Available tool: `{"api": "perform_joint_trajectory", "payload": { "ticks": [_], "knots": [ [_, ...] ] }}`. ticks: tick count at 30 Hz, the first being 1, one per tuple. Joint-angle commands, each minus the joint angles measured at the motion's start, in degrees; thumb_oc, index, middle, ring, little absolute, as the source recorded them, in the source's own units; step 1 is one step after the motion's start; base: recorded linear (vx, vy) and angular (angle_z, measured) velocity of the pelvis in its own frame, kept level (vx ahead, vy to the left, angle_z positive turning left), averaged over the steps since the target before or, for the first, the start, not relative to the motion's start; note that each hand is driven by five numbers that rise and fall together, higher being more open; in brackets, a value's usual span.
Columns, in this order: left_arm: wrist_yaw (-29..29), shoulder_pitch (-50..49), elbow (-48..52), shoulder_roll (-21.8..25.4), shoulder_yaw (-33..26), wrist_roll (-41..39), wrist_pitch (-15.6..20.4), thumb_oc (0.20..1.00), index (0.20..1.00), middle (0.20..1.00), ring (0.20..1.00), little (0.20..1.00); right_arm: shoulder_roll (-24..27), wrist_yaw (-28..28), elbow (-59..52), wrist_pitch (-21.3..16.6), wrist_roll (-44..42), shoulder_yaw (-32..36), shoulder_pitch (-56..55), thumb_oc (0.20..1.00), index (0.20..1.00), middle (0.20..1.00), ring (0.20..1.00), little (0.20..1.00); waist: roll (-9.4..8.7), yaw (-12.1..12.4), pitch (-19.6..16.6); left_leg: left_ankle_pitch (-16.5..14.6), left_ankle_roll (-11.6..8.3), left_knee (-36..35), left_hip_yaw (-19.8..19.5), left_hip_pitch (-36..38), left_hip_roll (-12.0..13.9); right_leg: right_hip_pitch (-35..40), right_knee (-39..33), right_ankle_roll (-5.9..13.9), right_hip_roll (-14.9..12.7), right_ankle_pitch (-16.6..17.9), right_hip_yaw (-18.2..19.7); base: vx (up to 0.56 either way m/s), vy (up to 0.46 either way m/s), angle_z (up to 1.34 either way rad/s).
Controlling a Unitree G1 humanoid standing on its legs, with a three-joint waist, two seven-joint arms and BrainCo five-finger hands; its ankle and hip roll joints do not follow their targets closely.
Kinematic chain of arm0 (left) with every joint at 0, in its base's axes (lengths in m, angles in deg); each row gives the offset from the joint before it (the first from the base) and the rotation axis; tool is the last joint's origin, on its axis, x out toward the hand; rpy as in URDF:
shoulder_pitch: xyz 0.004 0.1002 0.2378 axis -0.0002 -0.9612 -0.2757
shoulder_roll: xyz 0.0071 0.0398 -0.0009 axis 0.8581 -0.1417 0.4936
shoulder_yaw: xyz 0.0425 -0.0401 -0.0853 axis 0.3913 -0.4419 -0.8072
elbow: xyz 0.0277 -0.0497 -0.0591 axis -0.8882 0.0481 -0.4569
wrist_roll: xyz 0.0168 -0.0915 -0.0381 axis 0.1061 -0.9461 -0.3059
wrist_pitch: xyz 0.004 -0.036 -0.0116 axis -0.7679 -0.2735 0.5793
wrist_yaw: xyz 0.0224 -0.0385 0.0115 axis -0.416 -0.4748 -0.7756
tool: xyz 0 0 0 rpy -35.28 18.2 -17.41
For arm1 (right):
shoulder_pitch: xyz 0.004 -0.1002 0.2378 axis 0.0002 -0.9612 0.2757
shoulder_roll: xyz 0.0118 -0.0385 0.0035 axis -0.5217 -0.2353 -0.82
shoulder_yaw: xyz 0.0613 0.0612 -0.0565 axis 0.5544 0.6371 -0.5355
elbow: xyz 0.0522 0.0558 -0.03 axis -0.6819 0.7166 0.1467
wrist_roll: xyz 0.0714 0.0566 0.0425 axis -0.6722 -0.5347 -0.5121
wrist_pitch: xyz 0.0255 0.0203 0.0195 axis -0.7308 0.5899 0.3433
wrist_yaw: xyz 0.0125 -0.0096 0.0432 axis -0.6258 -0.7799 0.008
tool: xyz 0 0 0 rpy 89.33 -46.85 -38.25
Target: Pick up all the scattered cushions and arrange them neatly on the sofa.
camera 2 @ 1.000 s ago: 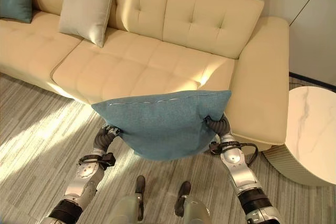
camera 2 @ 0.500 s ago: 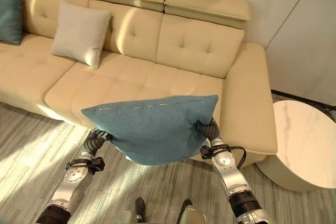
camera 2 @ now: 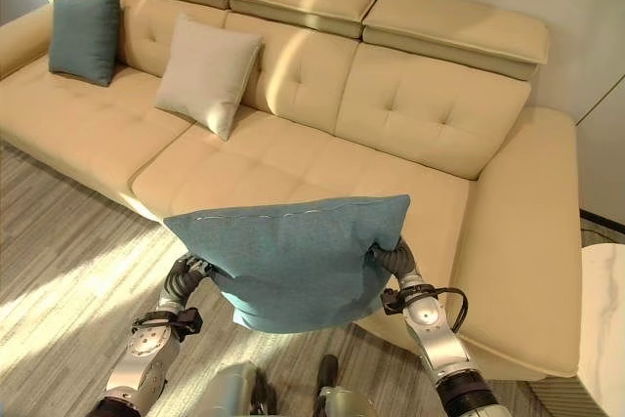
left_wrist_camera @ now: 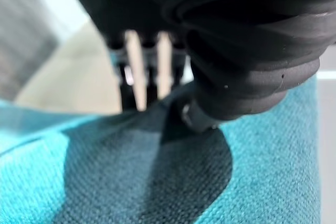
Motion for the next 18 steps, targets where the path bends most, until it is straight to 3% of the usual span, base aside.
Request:
{"api": "perform_joint_trajectory", "payload": {
  "ticks": [1, 4, 6, 11, 12, 14, 18],
  "knots": [
    [0.6, 4.8, 7.2, 2.9, 0.8, 1.4, 4.2, 0.200, 0.200, 0.200, 0.200, 0.200, 0.6, -1.6, -5.0, -5.5, -2.4, 2.6, 3.8, 0.200, 0.200, 0.200, 0.200, 0.200, -0.54, 0.6, -3.3, 6.8, -0.99, -16.0, -4.9, 3.1, -2.8, 5.6, -0.6, 9.22, -1.7, -3.6, 0.7, 0.32, 0.132, -0.14],
    [1.1, 4.0, 7.9, 2.9, 0.7, 1.5, 4.3, 0.200, 0.200, 0.200, 0.200, 0.200, 0.3, -1.0, -5.4, -5.4, -1.4, 2.3, 3.7, 0.200, 0.200, 0.200, 0.200, 0.200, -0.04, 1.0, -4.8, 8.8, -0.98, -20.2, -5.4, 6.5, -1.9, 7.1, 0.2, 9.67, -1.3, -4.9, 1.1, 0.36, 0.179, -0.49],
    [1.4, 3.7, 8.7, 3.4, 0.9, 1.8, 4.2, 0.200, 0.200, 0.200, 0.200, 0.200, 0.1, -0.9, -5.8, -5.4, -0.7, 2.0, 3.8, 0.200, 0.200, 0.200, 0.200, 0.200, -0.39, 1.4, -5.2, 8.5, -0.52, -19.1, -5.7, 7.7, -2.3, 7.6, 1.8, 9.93, -2.5, -5.5, 1.7, 0.32, 0.224, -0.53],
    [1.3, 4.8, 9.3, 5.4, 1.1, 1.9, 4.0, 0.200, 0.200, 0.200, 0.200, 0.200, -1.6, -0.1, -5.9, -5.1, 0.6, 0.6, 6.7, 0.200, 0.200, 0.200, 0.200, 0.200, -0.57, 1.9, -4.9, 4.4, 2.44, -18.2, -3.3, 12.9, -3.2, 3.6, 13.7, 12.59, -6.8, -3.6, 3.2, 0.18, 0.203, -0.60],
    [1.2, 5.1, 9.4, 5.8, 0.9, 1.8, 4.1, 0.200, 0.200, 0.200, 0.200, 0.200, -2.1, 0.0, -5.9, -5.1, 0.3, 0.4, 7.5, 0.200, 0.200, 0.200, 0.200, 0.200, -0.30, 2.0, -4.7, 4.0, 2.69, -18.5, -2.3, 13.7, -3.0, 1.9, 15.0, 12.80, -7.5, -2.8, 2.4, 0.08, 0.185, -0.33],
    [1.0, 5.3, 9.7, 6.3, 0.5, 1.6, 4.4, 0.200, 0.200, 0.200, 0.200, 0.200, -2.7, -0.1, -4.9, -5.1, 0.2, -0.5, 9.7, 0.200, 0.200, 0.200, 0.200, 0.200, 0.27, 2.6, -4.5, 2.9, 2.67, -18.3, -0.4, 15.1, -2.7, 0.1, 12.5, 12.62, -10.0, -1.9, -3.1, 0.06, 0.111, -0.50],
    [1.3, 5.1, 9.6, 6.0, 0.2, 1.6, 4.8, 0.200, 0.200, 0.200, 0.200, 0.200, -2.5, -0.2, -4.4, -5.1, -0.2, -0.7, 10.8, 0.200, 0.200, 0.200, 0.200, 0.200, 0.56, 2.6, -5.1, 2.1, 2.65, -19.1, 0.8, 17.1, -3.1, 1.3, 8.8, 13.09, -10.3, -1.0, -5.2, 0.05, 0.023, -0.26]
  ]
}}
